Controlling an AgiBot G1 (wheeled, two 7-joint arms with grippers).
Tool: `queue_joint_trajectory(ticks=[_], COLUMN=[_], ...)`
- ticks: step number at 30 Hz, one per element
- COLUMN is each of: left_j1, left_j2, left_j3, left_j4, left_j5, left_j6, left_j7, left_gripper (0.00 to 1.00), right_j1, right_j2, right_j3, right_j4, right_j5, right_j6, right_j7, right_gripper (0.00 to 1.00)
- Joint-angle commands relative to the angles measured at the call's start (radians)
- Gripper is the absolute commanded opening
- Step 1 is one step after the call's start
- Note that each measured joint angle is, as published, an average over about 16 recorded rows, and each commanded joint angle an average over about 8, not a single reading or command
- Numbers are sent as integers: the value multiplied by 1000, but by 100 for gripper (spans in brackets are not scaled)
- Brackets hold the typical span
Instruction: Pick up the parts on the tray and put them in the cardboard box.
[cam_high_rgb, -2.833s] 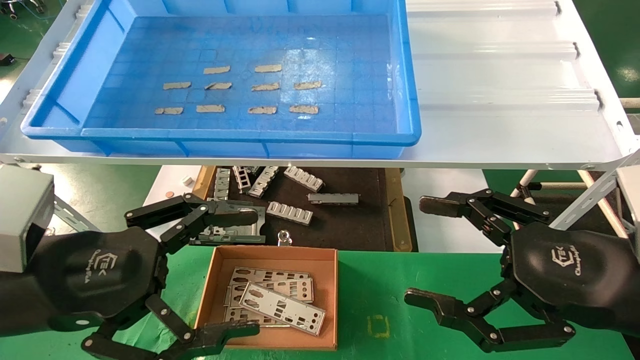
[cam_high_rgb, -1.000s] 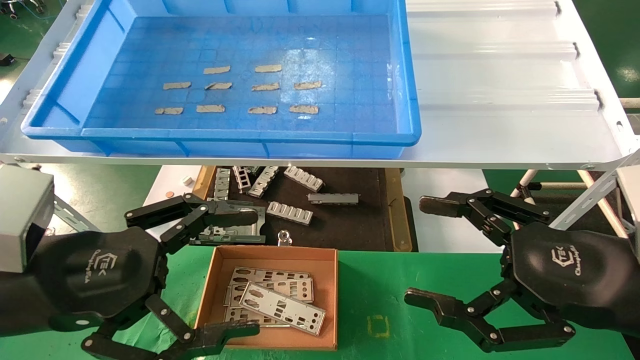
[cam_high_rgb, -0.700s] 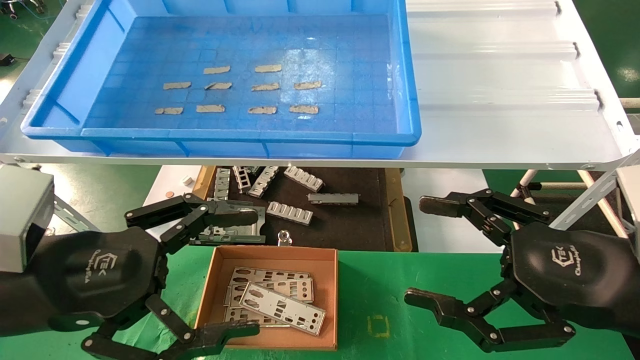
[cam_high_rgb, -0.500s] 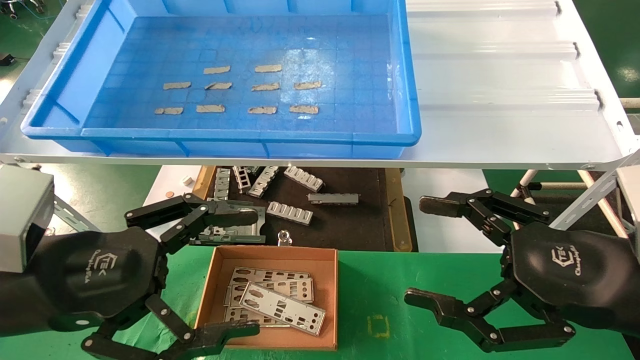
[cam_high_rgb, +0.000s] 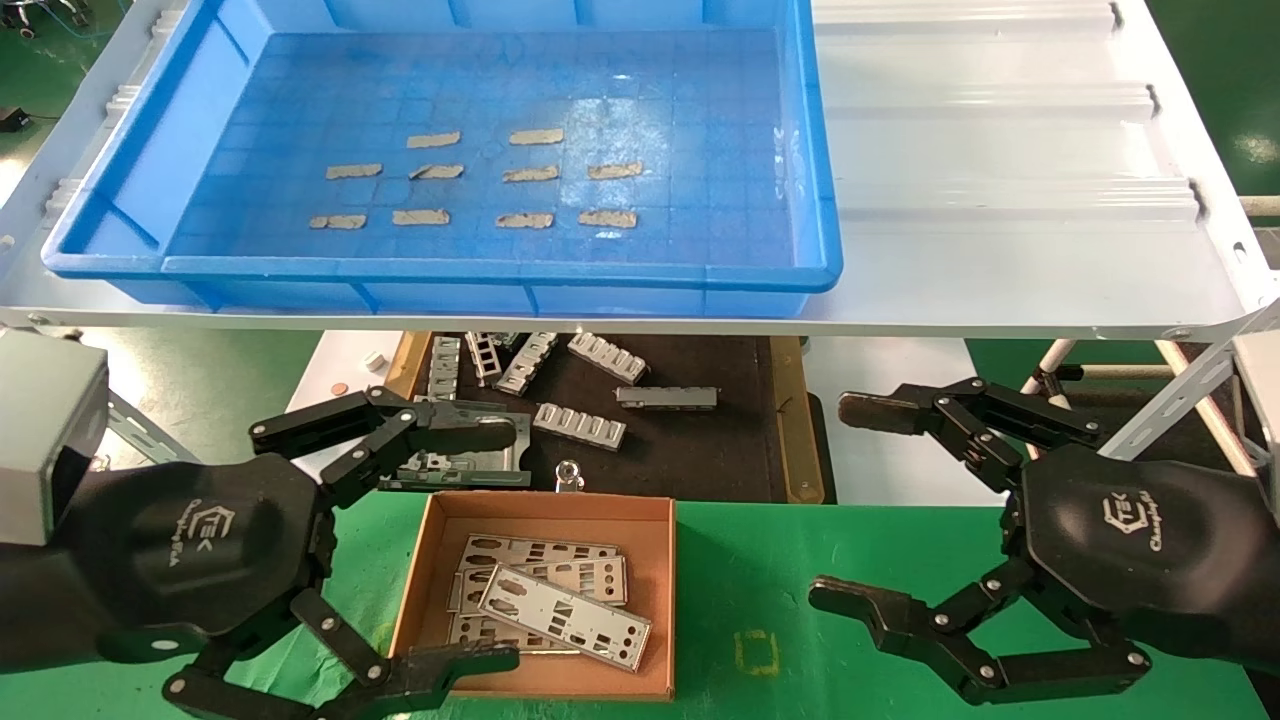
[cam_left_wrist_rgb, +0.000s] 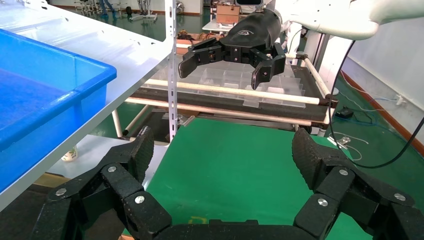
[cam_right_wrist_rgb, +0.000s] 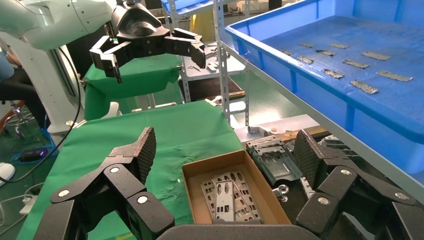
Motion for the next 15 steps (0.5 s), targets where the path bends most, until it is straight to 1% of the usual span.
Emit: queue_joint_trajectory(ticks=[1, 15], left_j1=[0, 0], left_j2=[0, 0], left_j3=[0, 0], left_j4=[0, 0], left_j5=[0, 0], left_j6=[0, 0], left_j7=[0, 0], left_gripper=[100, 100], right_j1=[0, 0], right_j2=[0, 0], right_j3=[0, 0], right_j4=[0, 0], right_j5=[0, 0], right_j6=[0, 0], right_j7=[0, 0], right_gripper=[100, 100])
